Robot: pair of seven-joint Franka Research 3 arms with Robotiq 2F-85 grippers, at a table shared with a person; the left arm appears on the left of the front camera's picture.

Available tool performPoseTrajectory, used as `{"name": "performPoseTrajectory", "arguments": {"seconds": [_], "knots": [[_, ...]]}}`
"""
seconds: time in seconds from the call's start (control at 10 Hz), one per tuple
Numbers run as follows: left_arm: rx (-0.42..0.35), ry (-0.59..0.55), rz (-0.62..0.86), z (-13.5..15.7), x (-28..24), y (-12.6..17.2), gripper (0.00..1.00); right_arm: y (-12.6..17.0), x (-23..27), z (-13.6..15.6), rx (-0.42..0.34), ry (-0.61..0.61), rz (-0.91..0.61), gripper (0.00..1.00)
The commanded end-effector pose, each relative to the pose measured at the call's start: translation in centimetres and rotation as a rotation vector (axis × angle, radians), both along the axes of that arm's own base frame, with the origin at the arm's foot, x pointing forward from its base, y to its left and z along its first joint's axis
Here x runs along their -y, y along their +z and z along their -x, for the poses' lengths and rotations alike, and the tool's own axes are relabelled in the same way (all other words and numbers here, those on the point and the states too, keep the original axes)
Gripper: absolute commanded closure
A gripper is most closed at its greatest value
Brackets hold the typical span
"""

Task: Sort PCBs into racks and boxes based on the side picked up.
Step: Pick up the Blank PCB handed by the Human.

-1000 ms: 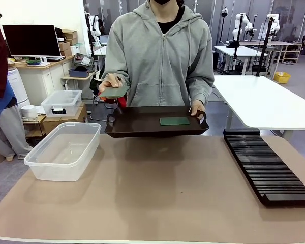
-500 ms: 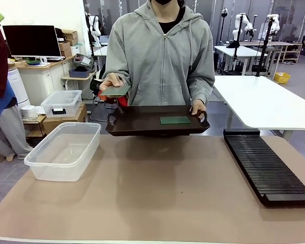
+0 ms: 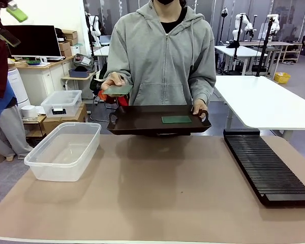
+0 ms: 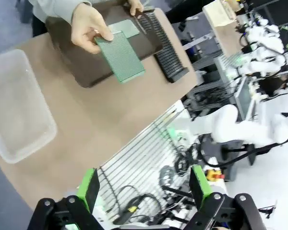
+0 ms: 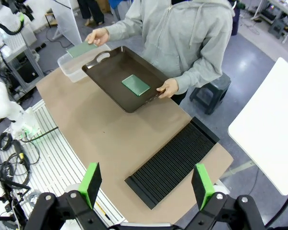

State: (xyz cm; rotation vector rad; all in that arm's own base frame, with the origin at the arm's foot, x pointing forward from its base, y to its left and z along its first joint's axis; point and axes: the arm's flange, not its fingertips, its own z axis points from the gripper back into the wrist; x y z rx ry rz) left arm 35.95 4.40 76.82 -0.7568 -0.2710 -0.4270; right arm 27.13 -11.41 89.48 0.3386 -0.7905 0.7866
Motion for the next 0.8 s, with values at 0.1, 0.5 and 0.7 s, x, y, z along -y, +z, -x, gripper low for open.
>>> {"name": "performPoseTrajectory", "arguments": {"seconds": [0.1,0.5,0.7], "knots": [[0.019,0.014,0.019,-1.3,0.1,-1.7,0.00,0.1,-0.2,0.1,0.004,0.009,-0.001,0.00],[-0.038,0.005,0.045,-0.9,0.3,-1.1,0.00,0.1,-0.2,0.1,0.004,0.009,-0.001,0.00],[-0.084,0.131,0.140,-2.4,1.5,-1.6,0.00,0.1,-0.2,0.1,0.004,0.009,-0.001,0.00]]}}
